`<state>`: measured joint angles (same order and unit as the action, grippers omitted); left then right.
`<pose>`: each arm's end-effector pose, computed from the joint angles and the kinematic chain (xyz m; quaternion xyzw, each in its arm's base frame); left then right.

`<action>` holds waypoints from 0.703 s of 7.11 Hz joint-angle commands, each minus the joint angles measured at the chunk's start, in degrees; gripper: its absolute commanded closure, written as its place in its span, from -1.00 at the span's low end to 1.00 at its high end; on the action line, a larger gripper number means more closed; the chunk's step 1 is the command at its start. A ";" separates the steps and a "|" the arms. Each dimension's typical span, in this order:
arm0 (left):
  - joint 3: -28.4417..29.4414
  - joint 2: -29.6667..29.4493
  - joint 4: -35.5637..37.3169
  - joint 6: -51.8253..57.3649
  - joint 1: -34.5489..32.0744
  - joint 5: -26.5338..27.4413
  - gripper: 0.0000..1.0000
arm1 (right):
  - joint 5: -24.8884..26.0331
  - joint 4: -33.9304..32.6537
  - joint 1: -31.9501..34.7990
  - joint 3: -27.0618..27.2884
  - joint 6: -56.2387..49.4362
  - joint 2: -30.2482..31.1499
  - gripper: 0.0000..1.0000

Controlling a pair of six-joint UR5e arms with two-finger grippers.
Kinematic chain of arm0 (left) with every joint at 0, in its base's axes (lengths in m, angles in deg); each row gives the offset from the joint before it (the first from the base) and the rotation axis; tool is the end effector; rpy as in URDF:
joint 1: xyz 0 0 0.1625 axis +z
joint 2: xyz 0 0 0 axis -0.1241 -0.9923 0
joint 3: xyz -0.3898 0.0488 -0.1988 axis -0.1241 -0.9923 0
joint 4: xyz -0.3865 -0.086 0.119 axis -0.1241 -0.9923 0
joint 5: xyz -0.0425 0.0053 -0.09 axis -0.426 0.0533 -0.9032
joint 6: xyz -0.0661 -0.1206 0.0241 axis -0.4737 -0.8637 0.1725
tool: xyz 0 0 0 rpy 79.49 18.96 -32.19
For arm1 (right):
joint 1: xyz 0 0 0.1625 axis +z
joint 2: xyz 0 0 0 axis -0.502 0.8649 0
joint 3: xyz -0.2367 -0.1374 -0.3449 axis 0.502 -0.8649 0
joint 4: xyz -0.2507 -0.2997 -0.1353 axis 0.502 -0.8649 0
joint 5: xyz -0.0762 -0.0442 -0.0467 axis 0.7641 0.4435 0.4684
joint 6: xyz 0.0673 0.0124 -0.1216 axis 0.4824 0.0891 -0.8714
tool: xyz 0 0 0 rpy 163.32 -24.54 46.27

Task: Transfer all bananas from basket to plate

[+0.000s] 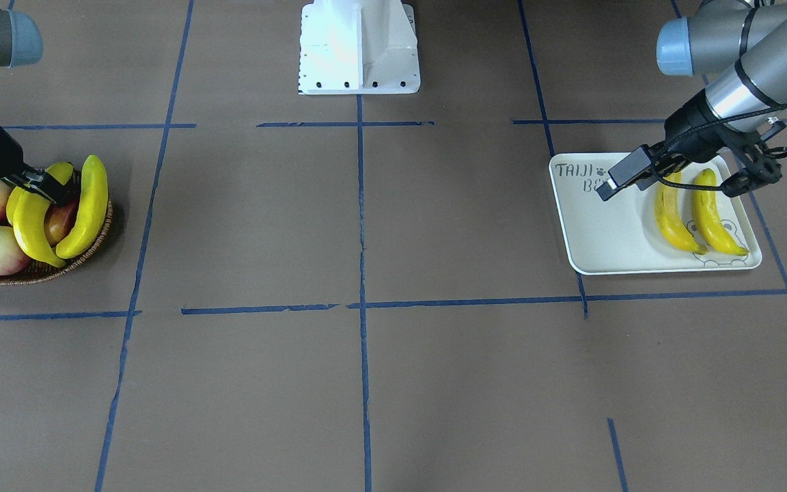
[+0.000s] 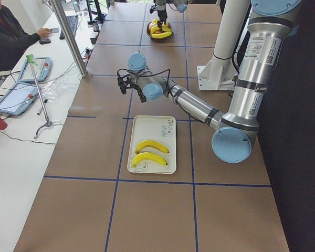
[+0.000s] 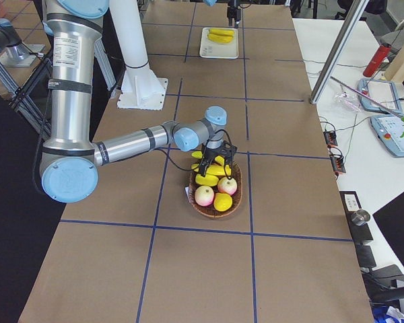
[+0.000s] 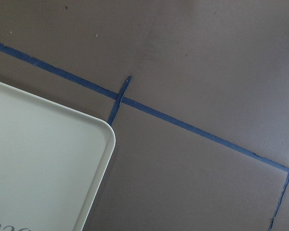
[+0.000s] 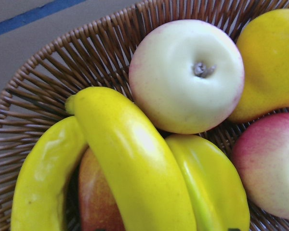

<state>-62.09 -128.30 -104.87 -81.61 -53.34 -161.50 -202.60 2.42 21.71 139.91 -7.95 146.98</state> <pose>0.2542 -0.5092 0.3920 -0.0611 0.5325 -0.1763 0.8256 -0.2488 -0.4124 0.5809 -0.0978 -0.3184 0.1820 0.9252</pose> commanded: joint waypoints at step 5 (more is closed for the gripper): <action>0.56 -0.67 0.09 0.00 0.18 0.00 -1.00 | 0.38 4.29 0.89 3.13 -0.31 2.06 0.96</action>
<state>-61.60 -128.91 -104.78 -81.61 -53.27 -161.50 -202.34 6.68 22.16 141.50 -8.23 148.88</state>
